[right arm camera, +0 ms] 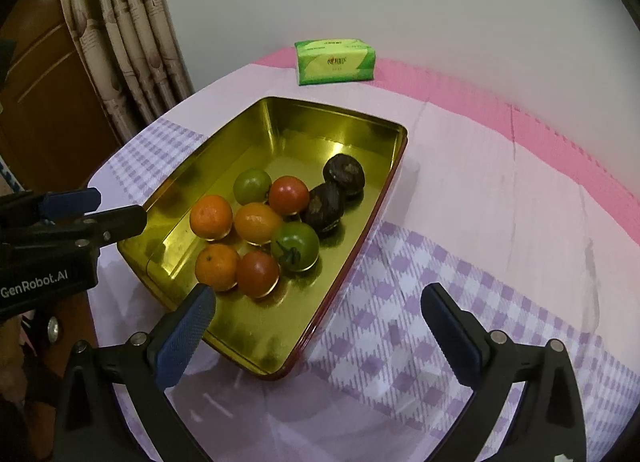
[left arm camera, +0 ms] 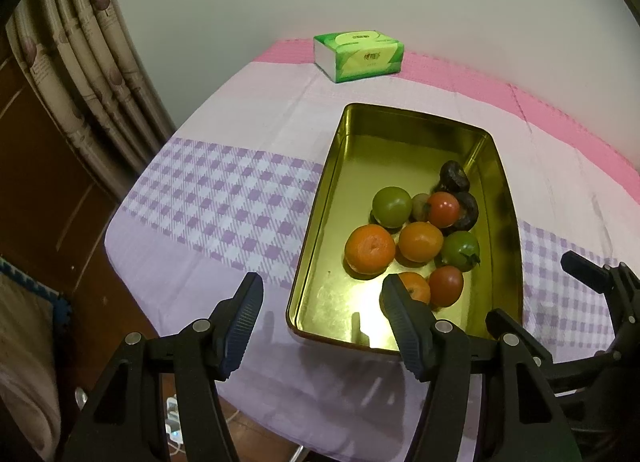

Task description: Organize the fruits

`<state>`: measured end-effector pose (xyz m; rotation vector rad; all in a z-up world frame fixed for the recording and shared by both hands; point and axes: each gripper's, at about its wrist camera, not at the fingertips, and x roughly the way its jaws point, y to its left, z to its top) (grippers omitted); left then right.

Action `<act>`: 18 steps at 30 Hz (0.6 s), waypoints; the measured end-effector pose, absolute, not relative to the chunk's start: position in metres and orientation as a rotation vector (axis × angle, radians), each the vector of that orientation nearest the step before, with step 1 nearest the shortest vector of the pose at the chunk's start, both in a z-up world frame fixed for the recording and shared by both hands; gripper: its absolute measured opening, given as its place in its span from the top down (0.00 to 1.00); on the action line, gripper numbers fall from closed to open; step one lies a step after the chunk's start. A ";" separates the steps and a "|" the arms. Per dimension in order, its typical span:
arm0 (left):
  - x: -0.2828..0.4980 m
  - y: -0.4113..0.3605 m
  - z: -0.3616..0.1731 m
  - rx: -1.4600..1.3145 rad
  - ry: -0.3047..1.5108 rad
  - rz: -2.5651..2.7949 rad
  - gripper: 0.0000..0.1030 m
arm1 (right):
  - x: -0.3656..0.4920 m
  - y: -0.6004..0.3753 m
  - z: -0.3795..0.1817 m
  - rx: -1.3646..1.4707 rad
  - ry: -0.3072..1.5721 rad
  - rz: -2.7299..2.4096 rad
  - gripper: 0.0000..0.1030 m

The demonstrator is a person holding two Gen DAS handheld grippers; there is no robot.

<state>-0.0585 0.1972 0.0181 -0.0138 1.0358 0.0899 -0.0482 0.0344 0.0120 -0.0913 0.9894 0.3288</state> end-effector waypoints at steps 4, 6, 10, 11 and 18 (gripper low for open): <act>-0.058 0.196 0.018 -0.011 1.038 0.089 0.39 | -0.049 0.036 0.011 -0.100 0.992 0.334 0.01; -0.058 0.196 0.018 -0.009 1.038 0.088 0.39 | -0.049 0.038 0.011 -0.102 0.993 0.342 0.01; -0.058 0.195 0.018 -0.007 1.038 0.087 0.39 | -0.051 0.042 0.010 -0.114 0.997 0.357 0.01; -0.058 0.195 0.018 -0.007 1.039 0.086 0.39 | -0.051 0.043 0.009 -0.118 0.999 0.359 0.01; -0.058 0.195 0.017 -0.005 1.039 0.087 0.39 | -0.053 0.047 0.006 -0.129 1.010 0.374 0.01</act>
